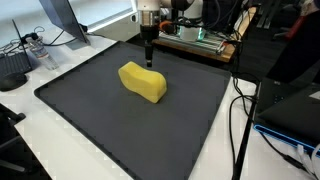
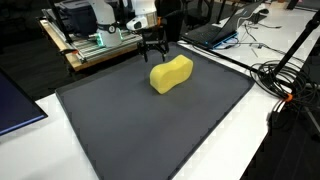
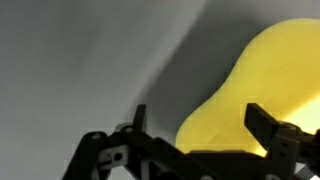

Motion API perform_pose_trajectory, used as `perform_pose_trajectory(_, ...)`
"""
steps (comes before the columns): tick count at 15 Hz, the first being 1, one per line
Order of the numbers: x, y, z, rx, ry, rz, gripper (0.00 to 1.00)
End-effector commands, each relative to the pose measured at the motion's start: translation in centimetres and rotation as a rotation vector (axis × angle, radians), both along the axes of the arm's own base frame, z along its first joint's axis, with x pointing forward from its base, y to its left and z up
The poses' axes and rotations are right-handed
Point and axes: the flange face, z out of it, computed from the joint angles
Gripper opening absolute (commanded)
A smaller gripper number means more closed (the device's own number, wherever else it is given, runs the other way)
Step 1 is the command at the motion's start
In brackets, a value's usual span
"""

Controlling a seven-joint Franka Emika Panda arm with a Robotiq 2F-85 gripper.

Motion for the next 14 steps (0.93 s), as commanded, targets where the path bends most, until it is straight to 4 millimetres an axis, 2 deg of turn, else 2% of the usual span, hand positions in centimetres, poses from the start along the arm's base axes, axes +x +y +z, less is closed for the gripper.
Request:
perform_pose_trajectory(1,0.7,1.2,2.5,-0.041,0.001,-0.034,1.0)
perform_pose_trajectory(4,1.5,4.3,6.0,-0.095,0.015,-0.019,1.0)
perform_pose_trajectory(8,1.0,9.3,10.1,-0.109,0.089,0.035,1.0)
perform_pose_trajectory(14,2.0,15.6,12.4,-0.17,0.128,0.151,1.0)
